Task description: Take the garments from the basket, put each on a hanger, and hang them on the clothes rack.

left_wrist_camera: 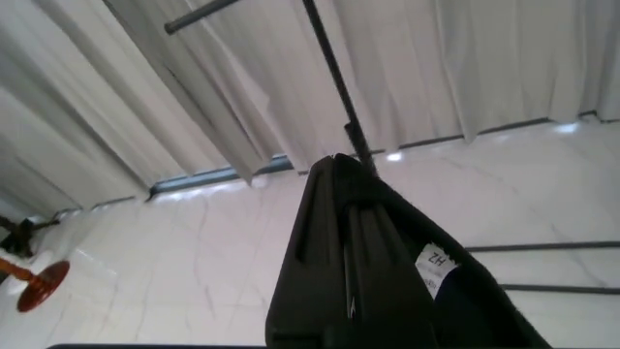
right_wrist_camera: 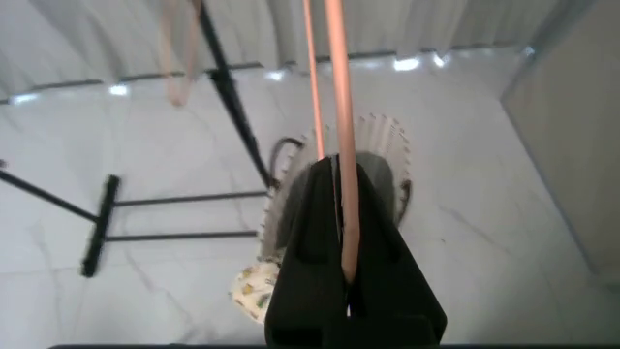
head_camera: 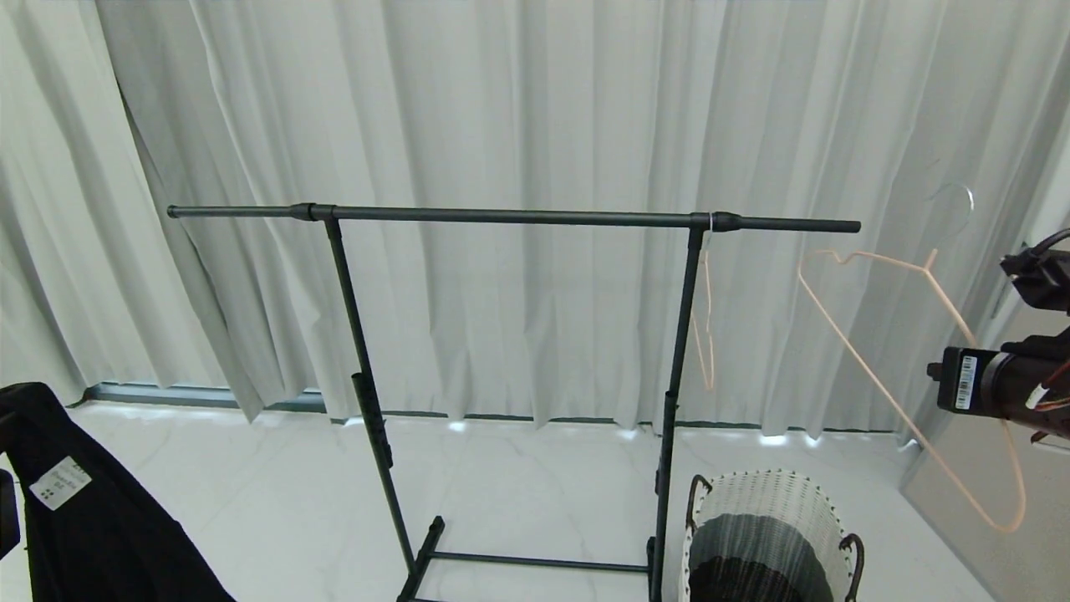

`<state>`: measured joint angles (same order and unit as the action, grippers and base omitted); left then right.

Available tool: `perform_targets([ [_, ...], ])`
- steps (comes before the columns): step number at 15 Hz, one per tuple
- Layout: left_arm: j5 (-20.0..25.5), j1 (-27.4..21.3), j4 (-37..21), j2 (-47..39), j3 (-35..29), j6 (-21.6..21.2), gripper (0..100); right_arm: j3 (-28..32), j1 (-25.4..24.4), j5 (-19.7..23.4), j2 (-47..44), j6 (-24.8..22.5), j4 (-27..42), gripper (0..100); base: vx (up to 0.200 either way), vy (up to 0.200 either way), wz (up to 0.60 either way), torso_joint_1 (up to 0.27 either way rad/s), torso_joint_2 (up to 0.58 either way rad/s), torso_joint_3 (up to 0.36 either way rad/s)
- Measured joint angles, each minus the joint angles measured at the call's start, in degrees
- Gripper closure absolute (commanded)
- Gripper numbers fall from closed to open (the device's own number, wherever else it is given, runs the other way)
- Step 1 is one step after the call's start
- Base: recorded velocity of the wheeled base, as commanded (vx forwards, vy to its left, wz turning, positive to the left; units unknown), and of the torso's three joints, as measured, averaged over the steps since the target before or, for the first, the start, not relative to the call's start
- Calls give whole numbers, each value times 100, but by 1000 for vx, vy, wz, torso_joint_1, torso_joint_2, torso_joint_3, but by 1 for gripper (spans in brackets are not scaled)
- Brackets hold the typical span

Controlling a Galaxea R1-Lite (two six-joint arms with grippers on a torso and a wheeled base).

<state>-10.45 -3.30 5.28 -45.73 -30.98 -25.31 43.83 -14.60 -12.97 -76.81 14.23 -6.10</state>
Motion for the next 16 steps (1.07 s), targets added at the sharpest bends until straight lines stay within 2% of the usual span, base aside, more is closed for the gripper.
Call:
perform_targets([
  [3, -9, 26, -16, -5, -20, -1, 100, -11, -386, 4, 243, -9, -6, 100, 0, 200, 0, 10, 2, -1],
  [9, -4, 30, -11, -11, -144, -222, 100, -63, -1574, 6, 735, -2, -13, 100, 0, 200, 0, 1, 3, 3],
  [11, 22, 20, -11, -13, -149, -236, 100, -223, -1974, 9, 868, -17, -20, 100, 0, 0, 0, 0, 0, 0],
  [12, 30, 9, -9, -11, -149, -239, 100, -339, -2271, 9, 945, -27, -15, 100, 0, 0, 0, 0, 0, 0],
  [16, 30, -295, -9, 4, -135, -327, 100, -1067, -4123, 74, 1329, -49, -9, 100, 0, 0, 0, 0, 0, 0],
])
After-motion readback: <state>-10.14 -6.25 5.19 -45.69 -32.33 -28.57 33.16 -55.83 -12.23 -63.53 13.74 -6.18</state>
